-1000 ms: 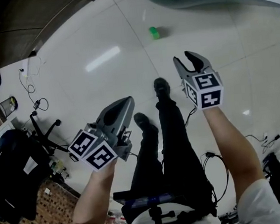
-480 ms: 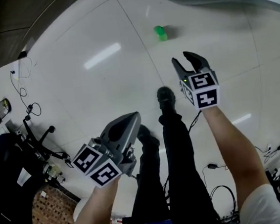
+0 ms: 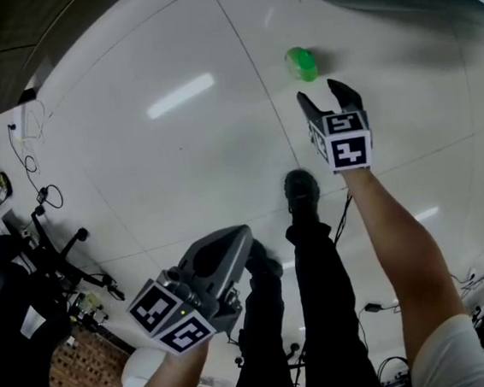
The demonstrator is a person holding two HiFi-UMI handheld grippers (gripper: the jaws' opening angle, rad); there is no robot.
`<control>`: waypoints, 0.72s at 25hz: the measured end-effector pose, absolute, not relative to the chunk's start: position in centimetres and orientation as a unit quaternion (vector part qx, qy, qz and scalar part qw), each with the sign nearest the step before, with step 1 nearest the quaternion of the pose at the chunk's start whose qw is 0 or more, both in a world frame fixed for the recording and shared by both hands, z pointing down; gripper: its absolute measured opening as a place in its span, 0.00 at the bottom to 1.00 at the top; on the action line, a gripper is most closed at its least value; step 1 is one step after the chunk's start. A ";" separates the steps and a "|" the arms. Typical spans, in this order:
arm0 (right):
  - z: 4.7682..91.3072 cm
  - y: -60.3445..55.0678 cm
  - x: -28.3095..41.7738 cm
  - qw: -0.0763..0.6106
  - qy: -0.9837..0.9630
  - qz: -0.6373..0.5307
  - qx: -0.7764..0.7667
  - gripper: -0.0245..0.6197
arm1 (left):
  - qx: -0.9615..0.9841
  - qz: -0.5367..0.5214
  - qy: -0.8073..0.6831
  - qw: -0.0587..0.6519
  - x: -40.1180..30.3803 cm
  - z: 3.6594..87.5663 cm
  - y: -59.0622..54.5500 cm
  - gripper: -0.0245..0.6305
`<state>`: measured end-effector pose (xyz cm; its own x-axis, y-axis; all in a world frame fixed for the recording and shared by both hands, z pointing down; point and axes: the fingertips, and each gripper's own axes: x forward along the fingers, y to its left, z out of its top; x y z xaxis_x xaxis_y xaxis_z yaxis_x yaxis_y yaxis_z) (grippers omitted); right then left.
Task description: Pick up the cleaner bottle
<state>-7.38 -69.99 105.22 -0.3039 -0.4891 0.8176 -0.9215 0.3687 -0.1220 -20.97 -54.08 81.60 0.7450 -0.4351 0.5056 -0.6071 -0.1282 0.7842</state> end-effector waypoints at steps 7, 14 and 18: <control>110.8 -72.3 -7.5 0.349 -0.725 0.311 0.505 0.51 | 0.735 0.081 -0.355 0.572 -22.4 85.6 -53.4 0.03; 112.4 -73.9 -8.2 0.338 -0.733 0.287 0.516 0.50 | 0.734 0.084 -0.353 0.574 -22.6 87.7 -53.3 0.03; 112.6 -75.0 -8.3 0.323 -0.730 0.281 0.533 0.50 | 0.735 0.089 -0.351 0.573 -22.7 88.1 -53.5 0.03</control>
